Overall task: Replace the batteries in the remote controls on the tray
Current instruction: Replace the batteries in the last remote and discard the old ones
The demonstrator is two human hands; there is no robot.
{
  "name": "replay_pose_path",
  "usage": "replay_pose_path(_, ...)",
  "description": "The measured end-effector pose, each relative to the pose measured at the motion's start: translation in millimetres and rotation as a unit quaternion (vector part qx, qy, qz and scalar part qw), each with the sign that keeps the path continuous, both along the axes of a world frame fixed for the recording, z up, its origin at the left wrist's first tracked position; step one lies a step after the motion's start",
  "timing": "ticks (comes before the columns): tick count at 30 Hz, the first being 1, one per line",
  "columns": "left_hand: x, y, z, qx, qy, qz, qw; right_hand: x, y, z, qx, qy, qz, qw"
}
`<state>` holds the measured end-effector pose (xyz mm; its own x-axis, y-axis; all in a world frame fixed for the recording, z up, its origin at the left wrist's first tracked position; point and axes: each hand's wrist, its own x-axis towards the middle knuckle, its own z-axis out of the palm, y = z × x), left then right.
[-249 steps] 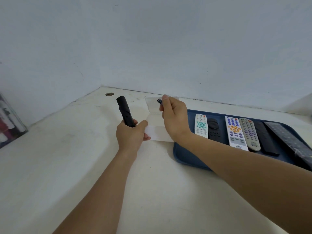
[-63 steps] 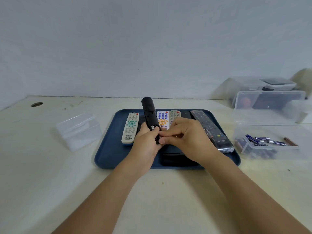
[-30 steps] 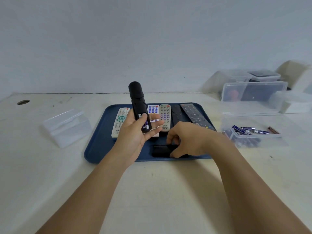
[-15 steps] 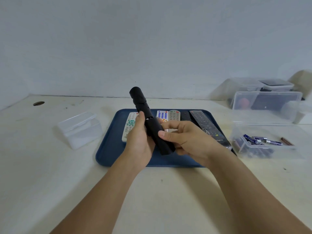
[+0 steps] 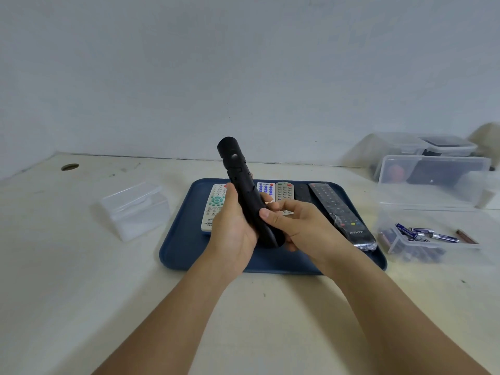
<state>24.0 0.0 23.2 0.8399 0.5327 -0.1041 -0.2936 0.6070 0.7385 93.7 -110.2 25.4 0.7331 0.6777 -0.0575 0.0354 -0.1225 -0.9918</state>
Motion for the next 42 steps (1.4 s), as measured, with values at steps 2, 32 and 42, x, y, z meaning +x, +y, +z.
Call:
replay_pose_path(2,-1.2,1.8,-0.2,0.016,-0.007,0.003,1.000,0.7,0.1,0.3,-0.007,-0.013,-0.006,1.000)
replay_pose_path(32,-7.0,-3.4,-2.0,0.124,-0.087,-0.029,0.988,-3.0,-4.3,5.6,0.030,0.083,0.033,0.996)
replay_pose_path(42,-8.7,-8.8,-5.2,0.156,-0.073,-0.008,0.985,-14.9,3.0,4.5,0.095,0.036,-0.025,0.995)
